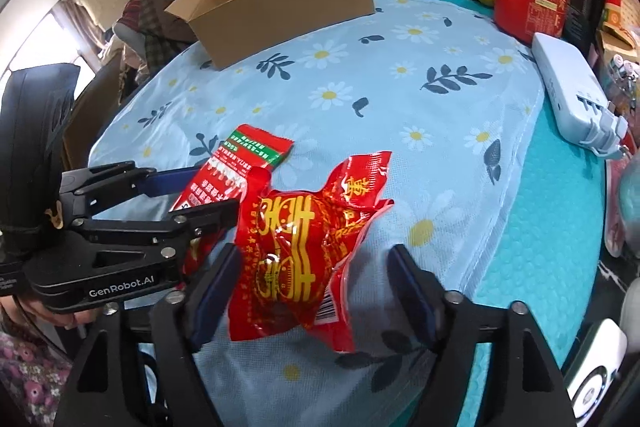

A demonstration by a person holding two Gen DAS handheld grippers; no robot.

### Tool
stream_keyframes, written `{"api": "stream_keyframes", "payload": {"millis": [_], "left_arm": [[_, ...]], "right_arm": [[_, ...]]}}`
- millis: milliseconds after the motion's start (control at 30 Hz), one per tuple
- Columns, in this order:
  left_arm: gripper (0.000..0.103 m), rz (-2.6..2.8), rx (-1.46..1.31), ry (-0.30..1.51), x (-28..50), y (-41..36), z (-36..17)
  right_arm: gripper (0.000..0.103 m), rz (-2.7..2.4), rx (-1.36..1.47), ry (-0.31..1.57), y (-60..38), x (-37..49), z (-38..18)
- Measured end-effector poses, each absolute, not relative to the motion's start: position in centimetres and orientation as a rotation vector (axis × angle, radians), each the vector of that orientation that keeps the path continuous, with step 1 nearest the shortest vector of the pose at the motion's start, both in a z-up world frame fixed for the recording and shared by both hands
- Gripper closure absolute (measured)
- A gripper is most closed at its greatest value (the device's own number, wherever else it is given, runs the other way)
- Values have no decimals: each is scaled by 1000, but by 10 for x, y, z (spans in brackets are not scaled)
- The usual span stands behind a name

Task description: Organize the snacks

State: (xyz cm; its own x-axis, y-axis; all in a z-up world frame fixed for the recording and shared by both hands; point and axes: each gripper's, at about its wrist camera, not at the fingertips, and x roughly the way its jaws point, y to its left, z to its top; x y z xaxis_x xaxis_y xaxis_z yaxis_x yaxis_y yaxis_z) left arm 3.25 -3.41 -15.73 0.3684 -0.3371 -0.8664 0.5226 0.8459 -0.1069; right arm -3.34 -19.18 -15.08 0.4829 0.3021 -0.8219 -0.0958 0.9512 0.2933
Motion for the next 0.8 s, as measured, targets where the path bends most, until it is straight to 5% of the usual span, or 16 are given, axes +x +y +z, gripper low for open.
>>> {"api": "stream_keyframes", "payload": {"millis": [167, 333, 467, 800], "left_arm": [[58, -546, 189, 1072, 29, -24, -156], [58, -524, 189, 1067, 29, -17, -157], [58, -522, 167, 1062, 31, -15, -157], [59, -528, 113, 1029, 30, -6, -145]], "right_arm": [[9, 256, 194, 1055, -182, -30, -150], [9, 206, 103, 1061, -168, -25, -155], [55, 154, 28, 1024, -161, -27, -154], [60, 225, 170, 1001, -174, -29, -149]]}}
